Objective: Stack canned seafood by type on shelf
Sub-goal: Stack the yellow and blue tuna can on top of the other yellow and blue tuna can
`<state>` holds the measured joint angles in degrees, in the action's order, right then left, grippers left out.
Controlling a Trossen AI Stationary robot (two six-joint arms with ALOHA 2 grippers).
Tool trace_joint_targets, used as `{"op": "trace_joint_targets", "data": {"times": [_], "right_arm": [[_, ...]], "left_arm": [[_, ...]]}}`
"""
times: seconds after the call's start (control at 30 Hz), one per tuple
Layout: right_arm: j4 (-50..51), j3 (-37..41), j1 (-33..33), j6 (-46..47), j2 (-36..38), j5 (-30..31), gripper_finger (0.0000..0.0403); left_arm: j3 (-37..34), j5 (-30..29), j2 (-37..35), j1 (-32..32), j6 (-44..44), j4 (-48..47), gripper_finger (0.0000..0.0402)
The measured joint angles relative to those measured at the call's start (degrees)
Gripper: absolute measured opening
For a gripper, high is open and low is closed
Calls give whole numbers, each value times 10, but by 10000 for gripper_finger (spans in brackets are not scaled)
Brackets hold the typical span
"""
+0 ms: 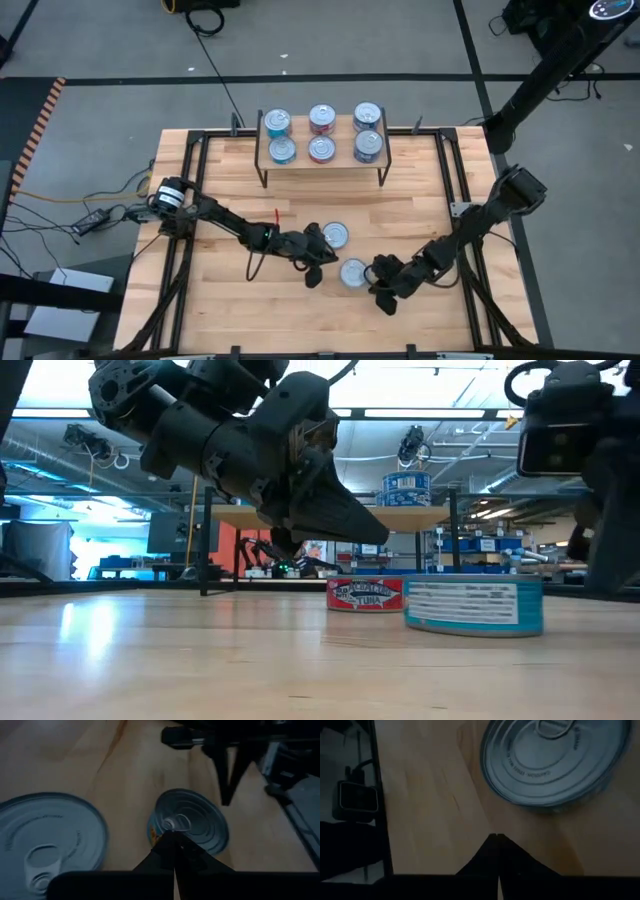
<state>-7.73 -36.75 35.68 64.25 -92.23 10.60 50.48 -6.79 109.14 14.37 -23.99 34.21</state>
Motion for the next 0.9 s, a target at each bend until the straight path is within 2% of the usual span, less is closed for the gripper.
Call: {"op": "trace_joint_targets", "data": {"times": [0.33, 0.47, 0.8, 0.9], "right_arm": [[98, -18, -1, 25, 5, 3, 6], [104, -18, -3, 36, 4, 18, 6], [90, -18, -3, 36, 4, 69, 6], [86, -18, -3, 35, 4, 77, 6]], "left_arm": [[0, -73, 0, 0, 1, -22, 1], [0, -101, 0, 3, 25, -8, 1], [0, -100, 10, 3, 35, 4, 1], [6, -79, 30, 3, 42, 21, 1]]}}
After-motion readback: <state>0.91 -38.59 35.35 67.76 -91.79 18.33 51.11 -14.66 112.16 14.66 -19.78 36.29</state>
